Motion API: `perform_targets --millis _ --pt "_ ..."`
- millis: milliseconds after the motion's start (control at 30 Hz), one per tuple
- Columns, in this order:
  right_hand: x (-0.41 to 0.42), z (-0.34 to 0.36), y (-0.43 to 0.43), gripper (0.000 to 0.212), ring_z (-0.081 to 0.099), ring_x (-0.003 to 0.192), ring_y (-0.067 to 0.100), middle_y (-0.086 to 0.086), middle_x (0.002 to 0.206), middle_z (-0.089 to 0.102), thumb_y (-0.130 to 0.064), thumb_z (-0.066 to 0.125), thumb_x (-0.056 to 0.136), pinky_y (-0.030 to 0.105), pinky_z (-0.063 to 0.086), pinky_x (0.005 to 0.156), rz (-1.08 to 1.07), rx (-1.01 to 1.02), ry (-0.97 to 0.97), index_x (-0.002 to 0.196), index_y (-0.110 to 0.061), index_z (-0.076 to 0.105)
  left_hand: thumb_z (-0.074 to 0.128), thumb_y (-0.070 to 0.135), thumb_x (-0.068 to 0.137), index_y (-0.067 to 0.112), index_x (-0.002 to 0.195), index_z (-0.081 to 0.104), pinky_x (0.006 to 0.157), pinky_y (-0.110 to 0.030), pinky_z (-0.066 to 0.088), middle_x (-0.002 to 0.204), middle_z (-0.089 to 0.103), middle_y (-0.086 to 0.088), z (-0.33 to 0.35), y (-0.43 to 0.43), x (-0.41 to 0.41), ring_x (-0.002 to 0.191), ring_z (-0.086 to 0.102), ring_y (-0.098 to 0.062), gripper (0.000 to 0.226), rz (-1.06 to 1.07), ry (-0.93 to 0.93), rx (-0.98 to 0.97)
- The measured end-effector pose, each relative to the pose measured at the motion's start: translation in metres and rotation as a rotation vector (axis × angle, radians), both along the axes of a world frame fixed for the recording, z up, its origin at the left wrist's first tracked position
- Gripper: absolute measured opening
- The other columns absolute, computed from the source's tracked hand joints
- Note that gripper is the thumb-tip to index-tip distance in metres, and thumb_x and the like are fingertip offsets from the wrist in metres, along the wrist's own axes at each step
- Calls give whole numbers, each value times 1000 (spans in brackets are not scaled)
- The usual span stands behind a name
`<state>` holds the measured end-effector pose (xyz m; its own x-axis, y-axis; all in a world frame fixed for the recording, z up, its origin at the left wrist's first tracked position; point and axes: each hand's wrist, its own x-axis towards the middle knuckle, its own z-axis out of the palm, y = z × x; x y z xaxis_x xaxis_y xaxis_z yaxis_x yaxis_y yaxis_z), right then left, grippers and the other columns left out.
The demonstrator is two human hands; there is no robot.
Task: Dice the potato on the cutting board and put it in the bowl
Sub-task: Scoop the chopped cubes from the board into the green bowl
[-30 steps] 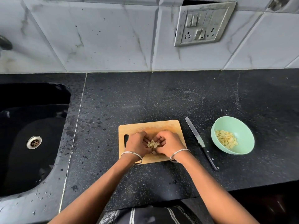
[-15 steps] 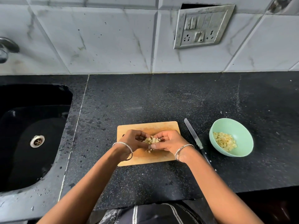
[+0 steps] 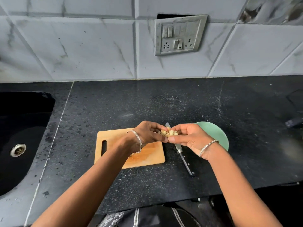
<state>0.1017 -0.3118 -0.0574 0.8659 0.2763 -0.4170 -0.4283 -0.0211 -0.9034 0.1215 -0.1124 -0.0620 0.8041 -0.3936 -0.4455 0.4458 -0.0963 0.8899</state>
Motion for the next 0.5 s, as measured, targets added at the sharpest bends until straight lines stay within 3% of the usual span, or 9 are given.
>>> perform_targets --millis 200,367,500 --pt "-5 3 -68 39 72 87 24 15 96 73 14 72 71 25 57 73 -137 -18 27 108 7 62 75 -15 69 1 95 69 76 -28 57 84 70 -12 2 -79 15 73 65 -18 32 -105 -25 86" --pt "-4 -13 -91 28 71 77 27 20 89 70 13 73 74 33 61 69 -270 -111 66 100 11 62 76 -6 68 14 87 78 87 -38 56 82 71 -13 -16 -119 19 76 62 -22 27 -66 -76 285" --pt "-1 -32 -105 17 71 82 24 14 94 72 0 73 82 38 61 70 -248 -489 60 97 -7 72 68 5 75 16 94 77 87 -42 57 97 73 -14 -25 -141 20 93 70 -29 24 -99 -100 369"
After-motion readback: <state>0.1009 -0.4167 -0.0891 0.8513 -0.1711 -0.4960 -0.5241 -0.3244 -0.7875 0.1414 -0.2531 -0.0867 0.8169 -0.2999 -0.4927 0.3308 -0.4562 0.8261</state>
